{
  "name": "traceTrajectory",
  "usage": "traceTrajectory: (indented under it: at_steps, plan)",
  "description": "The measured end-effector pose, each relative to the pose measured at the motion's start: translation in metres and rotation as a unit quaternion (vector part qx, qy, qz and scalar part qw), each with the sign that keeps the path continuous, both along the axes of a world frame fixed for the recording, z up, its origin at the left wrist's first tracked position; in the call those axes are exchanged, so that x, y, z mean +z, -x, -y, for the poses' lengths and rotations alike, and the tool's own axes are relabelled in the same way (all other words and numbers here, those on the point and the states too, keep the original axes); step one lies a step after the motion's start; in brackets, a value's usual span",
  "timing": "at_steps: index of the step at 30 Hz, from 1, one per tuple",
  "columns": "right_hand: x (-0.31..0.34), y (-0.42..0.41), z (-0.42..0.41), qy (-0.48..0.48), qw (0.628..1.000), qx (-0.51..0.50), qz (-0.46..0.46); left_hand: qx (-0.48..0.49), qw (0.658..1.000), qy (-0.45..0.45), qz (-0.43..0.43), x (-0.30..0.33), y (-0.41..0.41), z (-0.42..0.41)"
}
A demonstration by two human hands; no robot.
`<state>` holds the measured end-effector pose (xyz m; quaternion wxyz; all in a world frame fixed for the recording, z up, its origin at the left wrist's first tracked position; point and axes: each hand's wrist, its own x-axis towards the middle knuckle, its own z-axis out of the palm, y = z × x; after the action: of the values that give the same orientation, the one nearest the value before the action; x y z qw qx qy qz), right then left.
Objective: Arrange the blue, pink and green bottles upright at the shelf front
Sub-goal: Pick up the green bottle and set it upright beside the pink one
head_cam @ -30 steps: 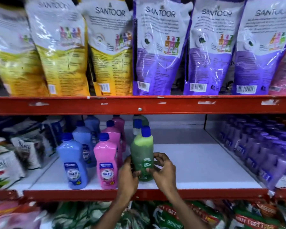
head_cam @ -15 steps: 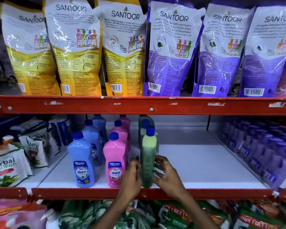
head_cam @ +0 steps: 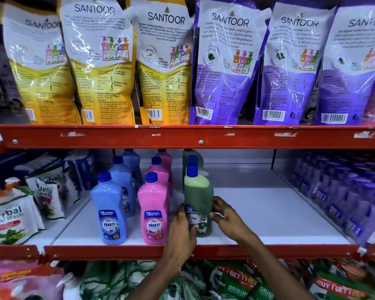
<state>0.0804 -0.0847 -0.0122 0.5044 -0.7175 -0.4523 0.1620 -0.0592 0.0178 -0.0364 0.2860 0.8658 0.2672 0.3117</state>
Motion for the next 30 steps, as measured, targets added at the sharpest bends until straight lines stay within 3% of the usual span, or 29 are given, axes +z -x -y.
traceTrajectory:
  at_steps: [6, 17, 22, 28, 30]
  plan:
    - [-0.010, 0.000, -0.001, -0.014, 0.999, -0.033, -0.009, -0.013, 0.996, 0.079, 0.039, -0.009, -0.004, -0.013]
    - [-0.025, 0.023, 0.017, -0.053, 0.997, -0.057, -0.007, -0.032, 0.997, 0.058, 0.045, -0.029, 0.012, -0.008]
    - [-0.023, 0.037, 0.023, -0.071, 0.995, -0.070, -0.016, -0.043, 0.994, 0.055, 0.086, -0.025, 0.025, 0.000]
    - [-0.037, 0.076, 0.006, -0.085, 0.975, -0.205, -0.002, 0.130, 0.959, -0.031, 0.251, -0.039, 0.071, -0.010]
    - [-0.037, 0.087, -0.011, -0.081, 0.970, -0.228, 0.018, 0.188, 0.956, -0.007, 0.227, -0.034, 0.073, -0.020]
